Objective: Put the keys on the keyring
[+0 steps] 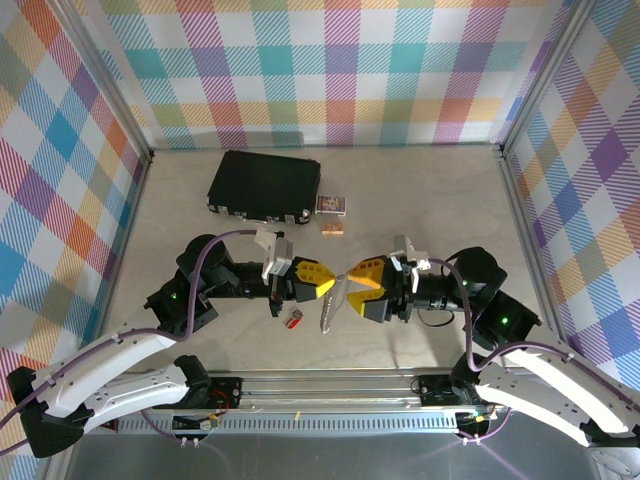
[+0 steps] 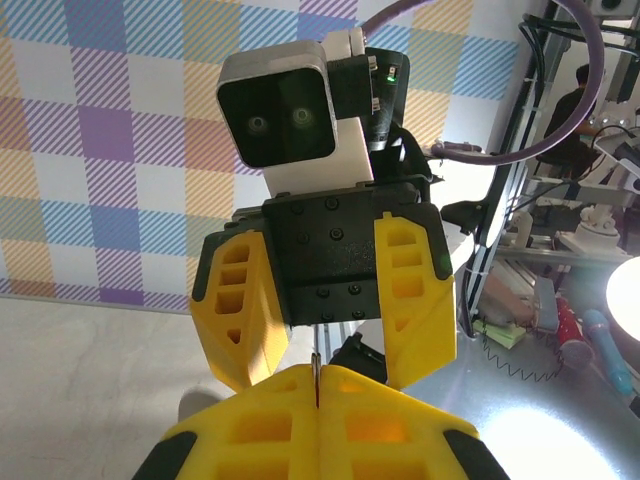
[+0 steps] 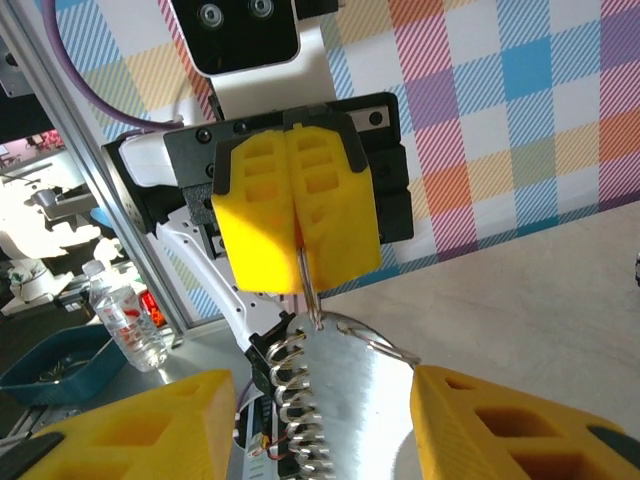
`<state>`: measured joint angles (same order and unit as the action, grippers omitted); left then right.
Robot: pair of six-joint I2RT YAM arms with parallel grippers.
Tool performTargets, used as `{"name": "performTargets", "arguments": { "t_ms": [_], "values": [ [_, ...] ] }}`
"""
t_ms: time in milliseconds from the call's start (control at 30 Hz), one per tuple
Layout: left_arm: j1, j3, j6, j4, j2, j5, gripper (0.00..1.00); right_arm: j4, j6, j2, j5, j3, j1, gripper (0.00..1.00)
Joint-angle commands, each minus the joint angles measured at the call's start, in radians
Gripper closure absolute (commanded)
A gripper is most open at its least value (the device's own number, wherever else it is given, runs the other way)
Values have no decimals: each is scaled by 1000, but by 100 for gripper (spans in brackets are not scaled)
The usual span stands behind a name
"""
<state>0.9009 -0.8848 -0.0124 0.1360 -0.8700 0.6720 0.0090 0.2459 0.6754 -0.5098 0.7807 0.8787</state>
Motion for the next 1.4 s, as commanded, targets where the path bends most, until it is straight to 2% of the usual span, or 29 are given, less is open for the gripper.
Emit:
{"name": "performTargets", "arguments": {
  "t_ms": [0, 200, 567, 833, 1200, 1367],
  "values": [
    [6, 7, -20, 83, 4, 17, 100, 77, 20, -1, 32, 23, 8, 50],
    [6, 10, -24, 91, -1, 13, 100, 117, 43, 13, 39, 13, 10, 52],
    [6, 14, -27, 99, -4, 11, 100, 132, 41, 48, 19, 25, 20, 62],
    [6, 13, -25, 98, -10, 6, 100, 122, 39, 61, 15, 36, 26, 79],
    [6, 7, -24, 94, -14, 9, 100, 159, 64, 61, -2, 33, 31, 75],
    [6, 9, -28, 106, -16, 11, 100, 164, 72, 71, -10, 30, 32, 89]
  ]
}}
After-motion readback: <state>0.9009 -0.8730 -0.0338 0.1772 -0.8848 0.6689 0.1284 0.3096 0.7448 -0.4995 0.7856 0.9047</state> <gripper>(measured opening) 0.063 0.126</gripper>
